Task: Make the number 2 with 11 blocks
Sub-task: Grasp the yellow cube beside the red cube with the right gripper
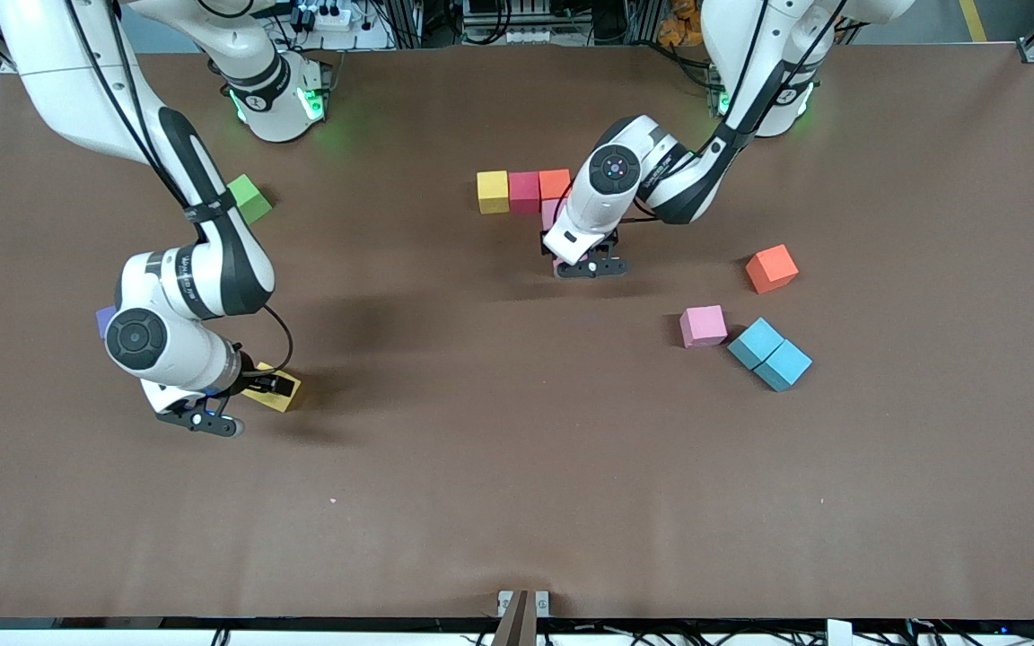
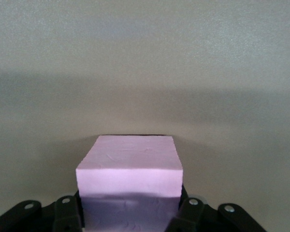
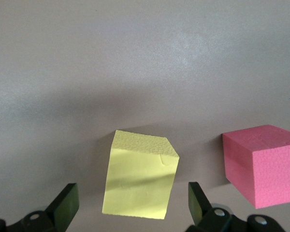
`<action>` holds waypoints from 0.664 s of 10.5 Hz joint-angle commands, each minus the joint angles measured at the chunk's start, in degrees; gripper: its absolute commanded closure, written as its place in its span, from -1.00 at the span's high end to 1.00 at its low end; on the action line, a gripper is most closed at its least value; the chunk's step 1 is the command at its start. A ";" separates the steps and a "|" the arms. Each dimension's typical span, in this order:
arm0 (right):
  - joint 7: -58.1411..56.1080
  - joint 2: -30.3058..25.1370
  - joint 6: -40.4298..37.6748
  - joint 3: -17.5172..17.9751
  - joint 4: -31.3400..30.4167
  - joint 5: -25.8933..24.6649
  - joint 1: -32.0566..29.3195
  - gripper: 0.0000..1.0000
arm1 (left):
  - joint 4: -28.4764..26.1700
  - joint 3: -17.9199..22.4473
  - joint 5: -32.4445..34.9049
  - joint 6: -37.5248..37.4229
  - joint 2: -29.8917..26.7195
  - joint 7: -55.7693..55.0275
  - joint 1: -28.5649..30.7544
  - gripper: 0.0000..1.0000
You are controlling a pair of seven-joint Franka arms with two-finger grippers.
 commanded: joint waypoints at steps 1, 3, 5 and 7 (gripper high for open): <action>-0.30 -0.13 1.86 1.14 -2.40 -0.26 -2.13 1.00 | 0.37 0.13 1.24 1.21 0.62 -3.96 -0.33 -1.00; -0.21 -0.04 7.39 1.05 -5.39 5.59 -2.75 1.00 | 0.46 0.13 1.15 1.31 1.06 -4.42 -0.94 -1.00; -0.21 0.40 7.59 1.05 -5.40 8.35 -2.58 1.00 | 0.37 0.13 1.15 1.31 1.33 -4.60 -1.73 -1.00; -0.21 0.58 7.67 1.05 -5.66 8.35 -2.57 1.00 | 0.46 0.13 1.15 1.31 1.33 -5.04 -2.26 -1.00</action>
